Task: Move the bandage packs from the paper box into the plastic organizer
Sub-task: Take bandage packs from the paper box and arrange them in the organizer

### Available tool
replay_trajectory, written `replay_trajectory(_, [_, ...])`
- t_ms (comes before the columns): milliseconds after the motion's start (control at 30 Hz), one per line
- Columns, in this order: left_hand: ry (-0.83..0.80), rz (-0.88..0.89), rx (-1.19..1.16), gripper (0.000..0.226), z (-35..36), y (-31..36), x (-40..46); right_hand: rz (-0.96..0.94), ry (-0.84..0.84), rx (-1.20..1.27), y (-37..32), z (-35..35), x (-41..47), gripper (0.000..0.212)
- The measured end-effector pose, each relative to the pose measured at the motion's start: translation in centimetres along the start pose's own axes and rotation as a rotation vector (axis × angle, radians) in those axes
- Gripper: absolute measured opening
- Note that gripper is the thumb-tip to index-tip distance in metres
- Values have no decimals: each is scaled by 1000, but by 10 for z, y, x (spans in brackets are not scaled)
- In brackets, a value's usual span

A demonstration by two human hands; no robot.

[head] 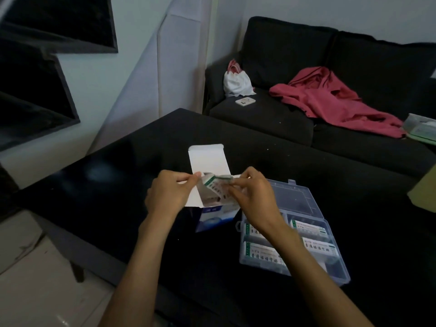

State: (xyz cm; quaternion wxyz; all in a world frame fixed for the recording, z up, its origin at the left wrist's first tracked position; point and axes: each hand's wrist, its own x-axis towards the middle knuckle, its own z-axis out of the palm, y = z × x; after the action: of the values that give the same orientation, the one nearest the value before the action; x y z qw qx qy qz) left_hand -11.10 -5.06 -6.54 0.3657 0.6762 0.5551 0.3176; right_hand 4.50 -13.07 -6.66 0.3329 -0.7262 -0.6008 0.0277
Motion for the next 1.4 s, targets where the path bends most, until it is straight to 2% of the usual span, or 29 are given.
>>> replay_trajectory(233, [6, -39, 141, 35, 5, 2, 2, 406, -62, 776, -10, -11, -7, 12])
replay_trajectory(367, [109, -29, 208, 44, 5, 10, -3, 553, -20, 897, -8, -13, -4, 19])
replay_trajectory(467, [322, 191, 119, 37, 6, 19, -6, 617, -45, 982, -3, -21, -3, 19])
replay_trajectory(500, [351, 268, 39, 33, 7, 26, -8, 625, -62, 1000, 0, -25, -4, 19])
replay_trajectory(533, [312, 316, -52, 33, 10, 35, -11, 630, -84, 1003, 3, -29, -5, 19])
replay_trajectory(567, [209, 327, -137, 36, 15, 46, -16, 625, -110, 993, 6, -34, -7, 18])
replay_trajectory(667, [-269, 234, -277, 48, 35, 68, -32, 597, -165, 924, 17, -50, -17, 11])
replay_trajectory(733, [-507, 179, -335, 36, 50, 74, -40, 598, -173, 835, 26, -65, -25, 10])
replay_trajectory(767, [-541, 170, -330, 31, 53, 74, -41, 600, -187, 775, 29, -71, -29, 12])
replay_trajectory(867, [-596, 170, -276, 24, 66, 81, -44, 615, -206, 648, 48, -90, -44, 14])
replay_trajectory(967, [-665, 107, -345, 17, 82, 88, -55, 621, -230, 618, 65, -104, -59, 17])
replay_trajectory(1167, [-602, 0, -437, 11, 106, 92, -64, 570, -176, 618, 88, -133, -75, 15])
replay_trajectory(1300, [-494, 25, -423, 8, 108, 89, -57, 466, -412, 337, 98, -148, -79, 26])
replay_trajectory(1400, [-477, 51, -414, 8, 108, 87, -55, 396, -550, 54, 102, -143, -83, 17])
